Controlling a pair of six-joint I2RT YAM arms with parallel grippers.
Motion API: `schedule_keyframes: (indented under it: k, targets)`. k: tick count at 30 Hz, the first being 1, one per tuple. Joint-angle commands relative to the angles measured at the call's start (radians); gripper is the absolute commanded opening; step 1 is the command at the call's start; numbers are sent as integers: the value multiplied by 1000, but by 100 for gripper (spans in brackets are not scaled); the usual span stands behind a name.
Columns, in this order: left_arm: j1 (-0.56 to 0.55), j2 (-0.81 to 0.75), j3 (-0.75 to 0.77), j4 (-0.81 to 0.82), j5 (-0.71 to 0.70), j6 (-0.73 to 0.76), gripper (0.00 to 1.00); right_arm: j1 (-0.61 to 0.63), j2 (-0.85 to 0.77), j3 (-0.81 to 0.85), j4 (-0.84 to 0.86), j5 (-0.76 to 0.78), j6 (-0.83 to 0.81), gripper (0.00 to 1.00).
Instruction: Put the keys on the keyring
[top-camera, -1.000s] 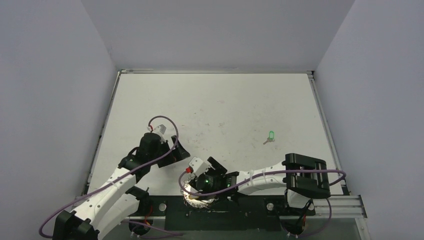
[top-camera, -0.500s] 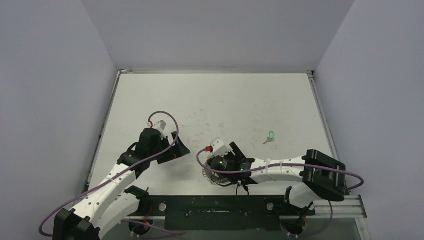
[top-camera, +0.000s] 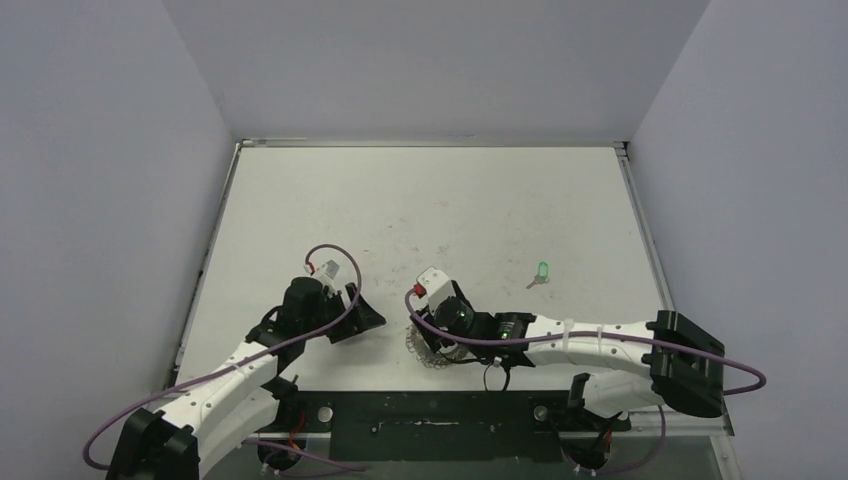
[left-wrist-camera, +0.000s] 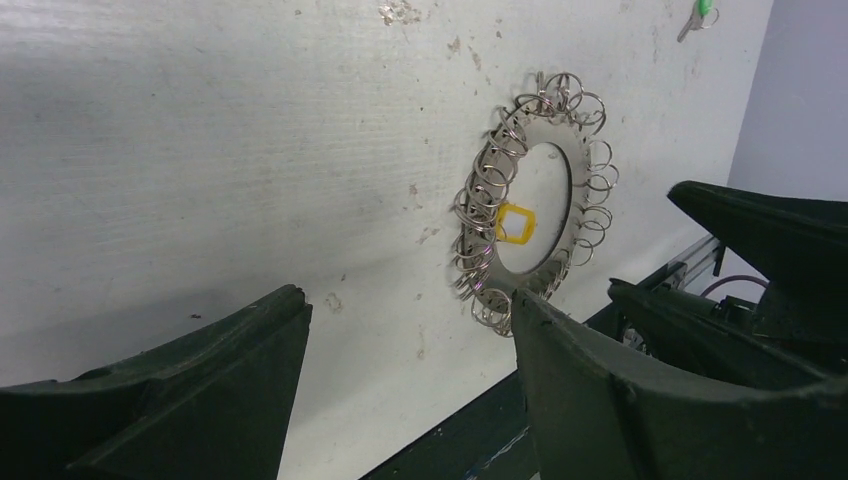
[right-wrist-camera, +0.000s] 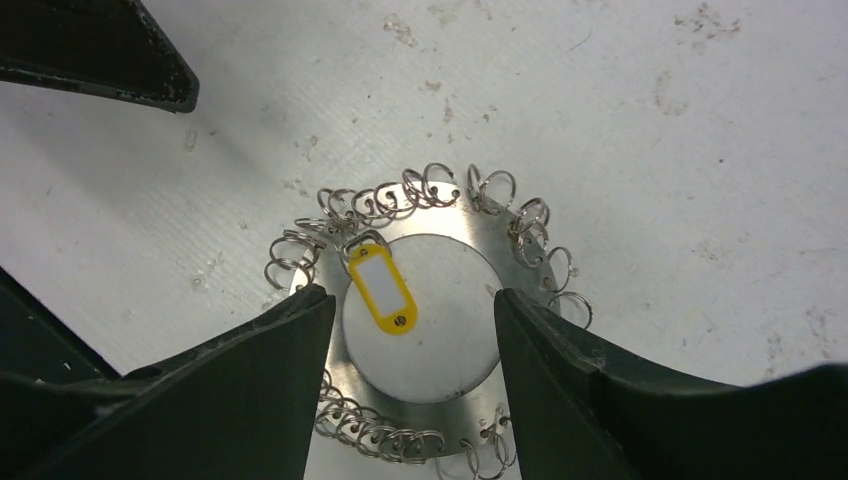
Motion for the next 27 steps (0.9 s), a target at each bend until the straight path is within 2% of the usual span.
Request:
schedule_keyframes:
  k: [1, 7, 11, 14, 16, 18, 25, 27]
  targets:
    - [-28, 4, -40, 259, 40, -34, 70, -45, 50, 8, 74, -153, -25, 56]
    - [-139, 21, -80, 373, -31, 34, 65, -125, 110, -22, 186, -315, -27, 49]
    - [-212, 18, -88, 407, -94, 90, 54, -150, 156, -18, 243, -423, -35, 40]
    - [-235, 12, -101, 426, -114, 112, 49, -153, 193, -5, 270, -475, -56, 37]
    - [-241, 12, -104, 434, -114, 121, 46, -153, 219, 6, 274, -494, -59, 31]
    - [-246, 15, -105, 437, -113, 131, 46, -155, 244, 15, 272, -502, -60, 26]
    - [-262, 13, -105, 447, -114, 169, 49, -158, 298, 36, 233, -478, -56, 23]
    - [-266, 16, -109, 459, -117, 178, 49, -159, 309, 42, 225, -474, -55, 9]
